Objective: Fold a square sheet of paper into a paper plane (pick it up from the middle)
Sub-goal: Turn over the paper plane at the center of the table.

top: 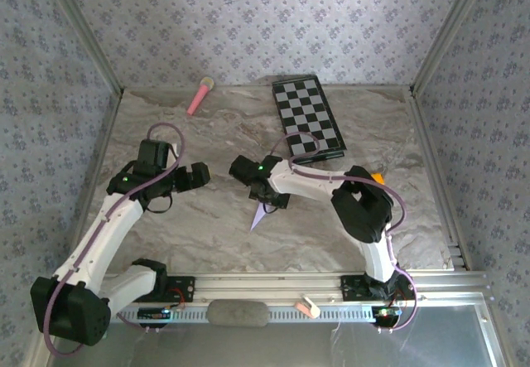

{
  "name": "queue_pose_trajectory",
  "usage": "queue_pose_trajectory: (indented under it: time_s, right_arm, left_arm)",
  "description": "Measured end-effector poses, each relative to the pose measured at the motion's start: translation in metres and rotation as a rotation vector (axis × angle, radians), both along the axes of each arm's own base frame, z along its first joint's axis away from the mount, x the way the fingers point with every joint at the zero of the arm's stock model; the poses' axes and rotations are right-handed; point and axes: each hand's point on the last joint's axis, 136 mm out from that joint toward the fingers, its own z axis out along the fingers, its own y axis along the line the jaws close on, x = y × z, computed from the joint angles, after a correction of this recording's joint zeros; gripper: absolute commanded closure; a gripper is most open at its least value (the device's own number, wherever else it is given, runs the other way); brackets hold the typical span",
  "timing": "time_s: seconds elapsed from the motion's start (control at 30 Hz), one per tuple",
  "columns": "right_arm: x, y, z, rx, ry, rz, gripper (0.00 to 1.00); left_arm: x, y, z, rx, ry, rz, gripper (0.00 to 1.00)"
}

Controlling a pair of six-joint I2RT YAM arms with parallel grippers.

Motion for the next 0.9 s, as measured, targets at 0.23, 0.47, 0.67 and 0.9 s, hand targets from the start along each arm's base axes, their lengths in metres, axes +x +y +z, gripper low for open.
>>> queue_pose_trajectory:
  time_s: [0.23, 0.47, 0.67, 0.9]
  right_arm:
    - [0.000, 0.000, -0.008, -0.016, 0.013, -0.011, 0.37]
    - [-0.002, -0.005, -0.008, -0.022, 0.017, -0.051, 0.50]
    - [-0.005, -0.010, -0.008, -0.037, 0.026, -0.080, 0.60]
    - [-0.006, -0.013, -0.008, -0.045, 0.029, -0.100, 0.86]
  left_arm:
    - [0.001, 0.000, -0.003, 0.002, 0.009, 0.003, 0.00]
    - [0.001, 0.000, -0.004, 0.003, 0.015, 0.003, 0.00]
    - [0.001, 0.000, -0.004, 0.003, 0.015, 0.003, 0.00]
    - [0.001, 0.001, -0.004, 0.004, 0.016, 0.006, 0.00]
